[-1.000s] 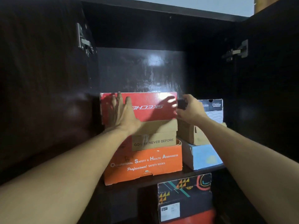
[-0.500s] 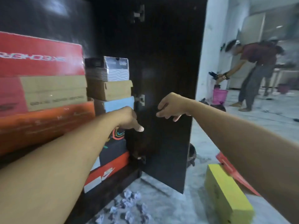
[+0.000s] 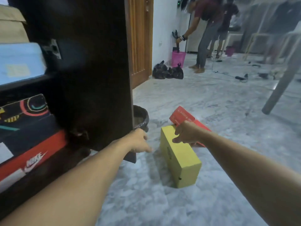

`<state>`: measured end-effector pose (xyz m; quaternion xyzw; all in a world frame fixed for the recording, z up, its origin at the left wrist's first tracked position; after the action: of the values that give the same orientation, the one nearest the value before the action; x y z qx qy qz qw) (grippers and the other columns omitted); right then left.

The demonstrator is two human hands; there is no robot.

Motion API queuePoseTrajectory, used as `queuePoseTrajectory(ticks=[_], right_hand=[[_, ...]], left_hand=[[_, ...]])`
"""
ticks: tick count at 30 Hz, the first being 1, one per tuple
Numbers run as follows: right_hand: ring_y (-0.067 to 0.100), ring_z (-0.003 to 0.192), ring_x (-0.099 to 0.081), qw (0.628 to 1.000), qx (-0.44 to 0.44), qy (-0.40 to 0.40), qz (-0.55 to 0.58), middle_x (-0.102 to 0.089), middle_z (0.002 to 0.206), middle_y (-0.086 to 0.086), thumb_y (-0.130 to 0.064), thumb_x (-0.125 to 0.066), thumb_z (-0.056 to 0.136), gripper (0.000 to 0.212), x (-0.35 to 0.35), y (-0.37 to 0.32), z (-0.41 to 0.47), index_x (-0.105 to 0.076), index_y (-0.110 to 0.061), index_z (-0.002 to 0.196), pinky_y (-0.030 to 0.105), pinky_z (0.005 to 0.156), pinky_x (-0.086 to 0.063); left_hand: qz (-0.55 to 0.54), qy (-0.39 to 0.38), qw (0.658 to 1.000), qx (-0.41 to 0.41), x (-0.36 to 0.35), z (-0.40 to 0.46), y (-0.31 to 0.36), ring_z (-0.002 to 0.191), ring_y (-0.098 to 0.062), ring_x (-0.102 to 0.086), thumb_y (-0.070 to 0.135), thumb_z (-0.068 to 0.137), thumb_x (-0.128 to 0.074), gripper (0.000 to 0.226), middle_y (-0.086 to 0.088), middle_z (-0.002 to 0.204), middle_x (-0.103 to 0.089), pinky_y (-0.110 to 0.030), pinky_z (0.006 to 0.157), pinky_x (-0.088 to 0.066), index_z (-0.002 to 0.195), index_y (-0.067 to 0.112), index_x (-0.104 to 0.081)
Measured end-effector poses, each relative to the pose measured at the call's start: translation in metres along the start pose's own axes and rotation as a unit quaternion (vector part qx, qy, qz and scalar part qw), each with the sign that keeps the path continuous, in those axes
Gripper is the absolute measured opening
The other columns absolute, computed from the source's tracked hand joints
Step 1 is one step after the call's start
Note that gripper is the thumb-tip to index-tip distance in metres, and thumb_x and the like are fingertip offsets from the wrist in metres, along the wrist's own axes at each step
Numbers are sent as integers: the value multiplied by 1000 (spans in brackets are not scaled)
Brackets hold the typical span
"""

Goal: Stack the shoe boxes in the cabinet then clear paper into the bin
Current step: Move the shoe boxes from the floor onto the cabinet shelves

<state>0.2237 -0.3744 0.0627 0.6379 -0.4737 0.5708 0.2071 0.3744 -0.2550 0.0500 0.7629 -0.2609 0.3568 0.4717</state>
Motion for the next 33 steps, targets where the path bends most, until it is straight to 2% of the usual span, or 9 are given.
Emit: queuePoseTrajectory(ticks=[4,6,9,14,17,20,23,28,33], right_hand=[[28,89,-63,996,-48,69,-9,-62,91,6,-37,-72,83,35,-27,70,33,-68,-9,101,32,67,-50],[30,86,-63,989,-82,124,12,-65,89,7,-39,-69,80,31,-35,101,52,-66,-11,92,33,67,-50],[32,96,-63,967,-118,217,68,-66,108,8,-49,-66,81,43,-37,136,73,-63,-16,107,38,74,-54],[37,123,-45,933,-51,353,-54,-44,138,14,-45,-63,82,55,-24,134,107,-50,-12,124,48,89,-44],[39,142,-20,937,-36,320,-138,-20,155,19,-58,-67,74,73,-31,121,138,-43,-15,128,57,103,-32],[42,146,-1,948,-39,269,-163,-1,159,18,-66,-72,66,90,-32,117,164,-36,-19,134,68,105,-24],[44,139,-14,960,-82,237,-128,-6,155,17,-64,-76,62,94,-34,130,182,-34,-20,134,69,93,-38],[37,117,-36,951,-72,277,-118,-30,130,14,-67,-66,70,78,-33,141,180,-35,-21,125,41,65,-44],[36,115,-38,959,-46,266,-87,-33,128,13,-54,-79,58,86,-18,158,138,-39,-17,125,39,69,-40]], left_hand=[[-30,-21,999,-11,-55,56,7,115,-22,-56,34,77,-77,67,-6,127,-56,-34,97,-47,133,10,-51],[-35,-17,999,-21,-76,84,13,111,-22,-57,30,77,-76,56,-6,121,-57,-35,96,-48,125,10,-56],[-38,4,998,-42,-98,122,25,94,-18,-52,26,79,-73,29,1,106,-53,-28,82,-44,102,18,-56],[-54,38,997,-34,-117,181,36,122,-23,-53,18,86,-63,57,-6,136,-54,-21,86,-40,140,15,-46],[-45,61,997,-22,-122,207,38,117,-30,-57,13,84,-58,59,-14,133,-56,-32,90,-50,142,18,-45],[2,101,994,-44,-120,221,49,131,-28,-45,19,87,-62,56,-6,146,-45,-40,104,-41,141,18,-46],[25,103,992,-68,-128,229,57,138,-24,-35,31,87,-66,59,-3,149,-41,-44,113,-29,140,14,-47],[104,77,988,-86,-148,229,59,133,-28,-36,49,81,-69,54,-4,129,-50,-47,111,-28,121,14,-60],[131,68,985,-85,-164,219,66,133,-29,-33,36,86,-64,35,-5,123,-51,-49,110,-25,113,14,-62]])
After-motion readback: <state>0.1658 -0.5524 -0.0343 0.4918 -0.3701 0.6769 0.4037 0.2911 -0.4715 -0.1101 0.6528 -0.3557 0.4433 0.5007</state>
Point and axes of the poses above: each hand's wrist, its own z-axis towards the middle knuckle, its own x-axis out of the back of the hand, y = z × x, the point moved 10 cm from there along z, towards the middle knuckle
